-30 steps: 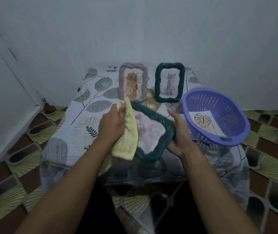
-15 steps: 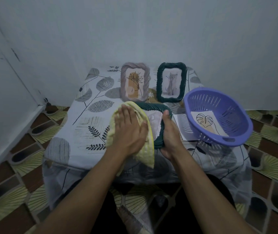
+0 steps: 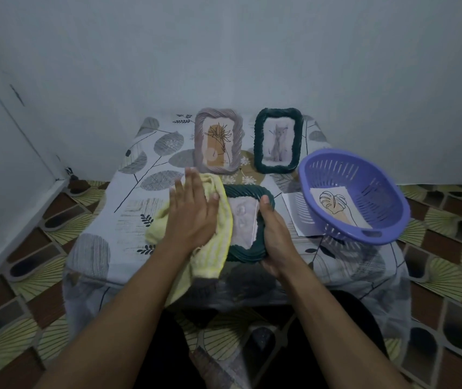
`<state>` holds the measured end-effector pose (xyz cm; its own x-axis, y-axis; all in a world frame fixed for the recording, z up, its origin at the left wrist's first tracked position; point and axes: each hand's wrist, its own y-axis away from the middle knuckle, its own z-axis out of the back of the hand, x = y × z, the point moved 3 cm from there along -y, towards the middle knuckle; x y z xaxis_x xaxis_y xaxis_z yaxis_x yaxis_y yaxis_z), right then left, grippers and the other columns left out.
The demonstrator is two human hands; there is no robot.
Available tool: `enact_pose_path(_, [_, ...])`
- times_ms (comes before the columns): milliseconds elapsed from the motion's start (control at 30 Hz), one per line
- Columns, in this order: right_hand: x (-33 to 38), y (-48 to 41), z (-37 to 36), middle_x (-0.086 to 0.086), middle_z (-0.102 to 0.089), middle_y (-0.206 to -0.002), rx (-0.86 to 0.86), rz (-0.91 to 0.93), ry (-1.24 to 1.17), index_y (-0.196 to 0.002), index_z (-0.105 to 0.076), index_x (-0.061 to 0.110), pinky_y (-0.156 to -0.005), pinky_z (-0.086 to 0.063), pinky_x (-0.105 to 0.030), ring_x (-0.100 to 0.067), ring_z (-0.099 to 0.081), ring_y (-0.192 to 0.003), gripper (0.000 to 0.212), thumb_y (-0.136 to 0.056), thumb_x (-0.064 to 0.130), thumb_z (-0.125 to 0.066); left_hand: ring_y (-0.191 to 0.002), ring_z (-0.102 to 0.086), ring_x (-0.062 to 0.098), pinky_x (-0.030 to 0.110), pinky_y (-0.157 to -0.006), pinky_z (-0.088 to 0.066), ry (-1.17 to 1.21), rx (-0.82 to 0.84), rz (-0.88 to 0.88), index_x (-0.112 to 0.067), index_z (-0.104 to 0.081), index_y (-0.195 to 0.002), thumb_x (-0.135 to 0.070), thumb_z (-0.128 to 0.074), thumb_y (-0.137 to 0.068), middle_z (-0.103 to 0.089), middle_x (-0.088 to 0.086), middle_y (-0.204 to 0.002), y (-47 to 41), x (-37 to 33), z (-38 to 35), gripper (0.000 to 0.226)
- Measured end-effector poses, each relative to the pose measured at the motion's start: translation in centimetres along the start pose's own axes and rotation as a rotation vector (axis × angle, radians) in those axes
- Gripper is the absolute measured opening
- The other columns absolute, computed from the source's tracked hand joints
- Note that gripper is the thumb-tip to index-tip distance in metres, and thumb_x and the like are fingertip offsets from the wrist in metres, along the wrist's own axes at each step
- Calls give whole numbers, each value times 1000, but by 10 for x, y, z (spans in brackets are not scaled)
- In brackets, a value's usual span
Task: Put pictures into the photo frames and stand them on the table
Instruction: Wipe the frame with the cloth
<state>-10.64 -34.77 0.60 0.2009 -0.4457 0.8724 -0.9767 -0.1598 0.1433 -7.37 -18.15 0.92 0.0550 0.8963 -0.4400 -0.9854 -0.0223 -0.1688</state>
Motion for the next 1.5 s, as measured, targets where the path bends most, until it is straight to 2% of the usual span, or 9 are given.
enact_pose_path(133, [1, -5, -7, -13, -74, -108, -98, 49, 122, -117, -69, 11, -88, -58, -39, -26, -71, -102, 51, -97, 52, -47, -145, 31, 31, 45, -121, 13, -25, 67, -219, -3, 23, -147, -53, 7, -90, 29, 16, -157, 19, -39, -10, 77])
enact_pose_path(300, [8, -7, -4, -10, -70, -123, -139, 66, 135, -130, -62, 11, -97, -55, -35, -20, -67, -113, 48, -104, 45, -41, -149, 24, 13, 37, -123, 7, -37, 52, -580, -21, 13, -154, -44, -12, -100, 20, -3, -162, 38, -43, -16, 64])
enact_pose_path(467, [7, -3, -5, -22, -68, -122, -69, 4, 25, -128, -62, 4, -105, -44, -61, -39, -64, -116, 70, -86, 60, -52, -149, 24, 18, 47, -121, 11, -126, -78, -208, -32, 22, -153, -61, 2, -94, 27, -12, -160, 6, 0, 2, 68])
enact_pose_path(567, [9, -4, -8, -18, -70, -121, -35, 10, 62, -127, -63, 6, -105, -46, -58, -35, -66, -114, 67, -88, 59, -49, -152, 0, 28, 49, -123, 1, 10, -156, 24, -12, -7, -157, -55, -9, -97, -9, 9, -165, -3, 0, 14, 74])
enact_pose_path(767, [10, -5, -16, -17, -69, -122, 30, 26, 128, -133, -58, 6, -100, -52, -47, -31, -66, -115, 50, -105, 42, -39, -142, -29, 27, 47, -123, -7, 44, -239, -251, -4, -34, -145, -39, -17, -96, -40, 15, -149, 12, -48, 15, 63])
enact_pose_path(1000, [16, -5, -2, -13, -67, -128, 62, -21, 151, -137, -56, 10, -103, -50, -45, -28, -64, -119, 49, -105, 42, -37, -151, -11, 16, 38, -123, -4, -77, -124, -498, -14, -9, -158, -43, -13, -102, -16, 3, -165, 19, -44, 1, 63])
enact_pose_path(1267, [29, -2, 7, -16, -74, -110, 88, -102, 187, -114, -67, 6, -90, -58, -43, -31, -71, -102, 44, -104, 40, -41, -102, -51, 30, 46, -86, -42, -11, -151, -250, -13, -51, -124, -60, -12, -99, -58, 7, -113, 15, 4, 10, 66])
enact_pose_path(1367, [32, -8, 5, -18, -71, -117, 72, -188, 144, -117, -68, 5, -99, -52, -47, -34, -69, -107, 42, -102, 40, -49, -86, -54, 28, 40, -69, -41, 43, -140, -154, -20, -44, -93, -64, -15, -99, -50, -2, -86, 17, 5, 9, 53])
enact_pose_path(1500, [33, -11, 9, -17, -73, -111, 15, -187, -99, -104, -76, 7, -87, -53, -40, -31, -71, -96, 55, -96, 53, -47, -82, -59, 35, 37, -64, -34, 81, -274, 62, -18, -44, -83, -54, -24, -102, -55, 4, -78, 20, 3, 9, 45])
